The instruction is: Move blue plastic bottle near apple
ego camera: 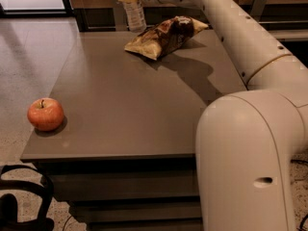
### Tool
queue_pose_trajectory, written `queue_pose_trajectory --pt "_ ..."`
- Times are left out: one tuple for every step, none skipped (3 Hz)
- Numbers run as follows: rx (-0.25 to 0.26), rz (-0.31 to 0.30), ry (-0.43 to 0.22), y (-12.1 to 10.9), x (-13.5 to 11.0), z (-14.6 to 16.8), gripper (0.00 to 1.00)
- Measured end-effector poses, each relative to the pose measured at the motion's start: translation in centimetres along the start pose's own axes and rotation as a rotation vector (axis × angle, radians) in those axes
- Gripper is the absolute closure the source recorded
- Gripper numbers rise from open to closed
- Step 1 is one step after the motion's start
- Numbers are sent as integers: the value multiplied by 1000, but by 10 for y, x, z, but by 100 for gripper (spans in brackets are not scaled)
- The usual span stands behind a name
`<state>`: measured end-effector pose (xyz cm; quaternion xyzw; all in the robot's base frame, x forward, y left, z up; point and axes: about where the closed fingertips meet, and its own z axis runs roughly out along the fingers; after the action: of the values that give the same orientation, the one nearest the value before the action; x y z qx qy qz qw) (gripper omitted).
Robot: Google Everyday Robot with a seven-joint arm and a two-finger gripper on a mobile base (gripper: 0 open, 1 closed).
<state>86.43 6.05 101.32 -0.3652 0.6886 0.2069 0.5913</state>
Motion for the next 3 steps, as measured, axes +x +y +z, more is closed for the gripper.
queue_pose_trajectory --pt "5 -14 -4 13 -14 -31 100" --pt "-3 -29 -15 36 -25 -54 100" --pt "-56 -52 -33 61 -26 -71 100"
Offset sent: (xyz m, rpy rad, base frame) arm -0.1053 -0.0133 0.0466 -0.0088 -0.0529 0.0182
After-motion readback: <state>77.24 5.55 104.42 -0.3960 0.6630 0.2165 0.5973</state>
